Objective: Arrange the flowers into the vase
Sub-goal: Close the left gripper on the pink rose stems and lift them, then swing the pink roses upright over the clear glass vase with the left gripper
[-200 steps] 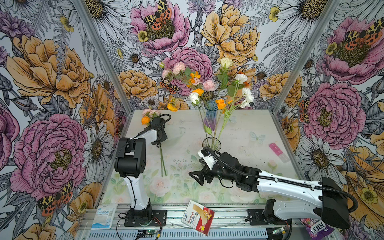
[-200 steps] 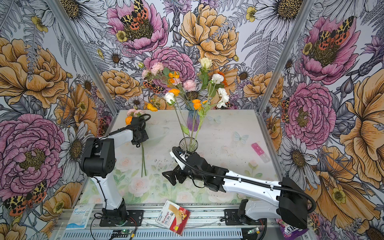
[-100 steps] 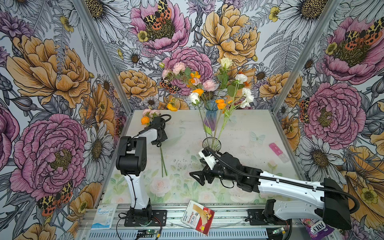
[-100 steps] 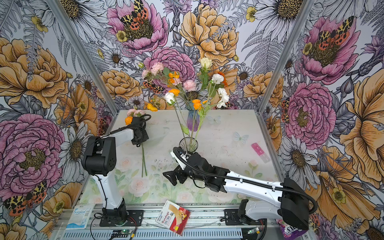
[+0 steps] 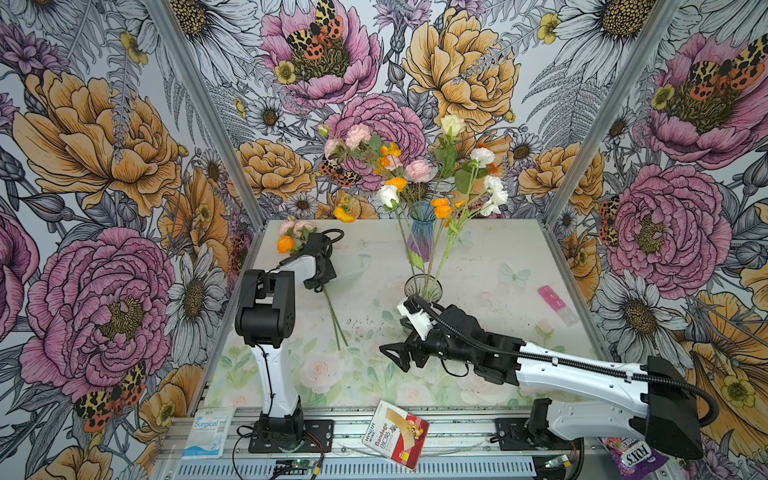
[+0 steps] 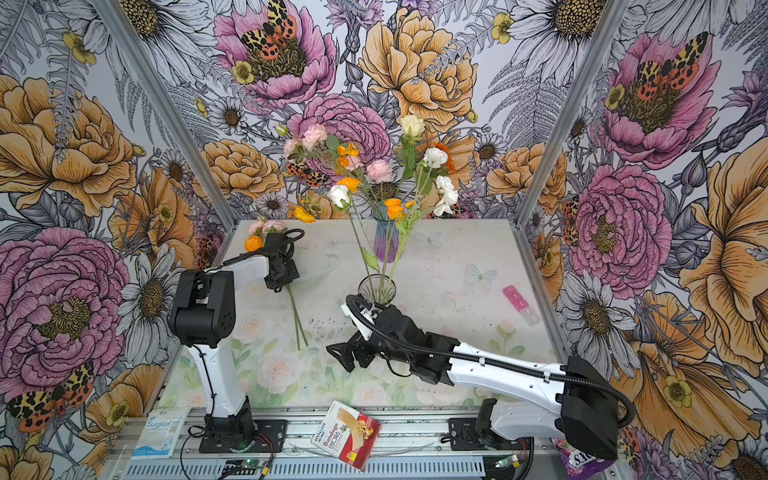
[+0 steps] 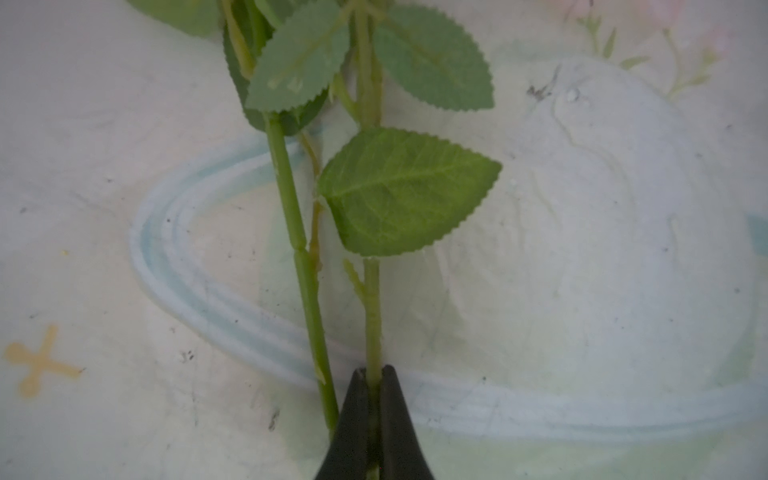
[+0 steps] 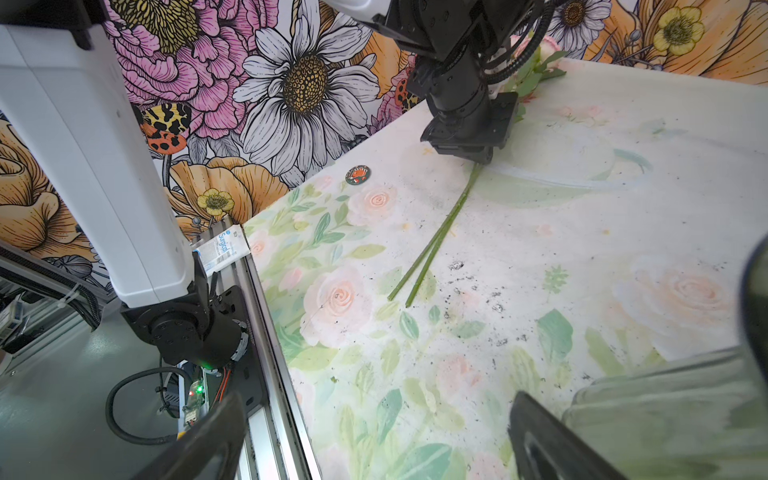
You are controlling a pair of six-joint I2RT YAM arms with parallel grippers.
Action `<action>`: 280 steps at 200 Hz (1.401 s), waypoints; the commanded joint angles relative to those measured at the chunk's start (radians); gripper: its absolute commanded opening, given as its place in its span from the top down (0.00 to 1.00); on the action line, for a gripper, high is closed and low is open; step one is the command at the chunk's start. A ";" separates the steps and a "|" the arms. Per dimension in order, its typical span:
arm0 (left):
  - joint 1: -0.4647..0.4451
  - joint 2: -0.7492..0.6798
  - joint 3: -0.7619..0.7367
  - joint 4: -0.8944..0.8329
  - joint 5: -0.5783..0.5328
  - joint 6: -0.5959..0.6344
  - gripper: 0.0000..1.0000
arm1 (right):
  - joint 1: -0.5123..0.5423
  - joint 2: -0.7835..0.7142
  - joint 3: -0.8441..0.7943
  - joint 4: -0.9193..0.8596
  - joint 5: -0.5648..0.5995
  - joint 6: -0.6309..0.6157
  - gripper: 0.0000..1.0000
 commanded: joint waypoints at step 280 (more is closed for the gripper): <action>-0.649 -0.956 -0.329 0.998 -0.033 0.296 1.00 | -0.212 -0.464 -0.126 -0.142 0.084 -0.073 0.00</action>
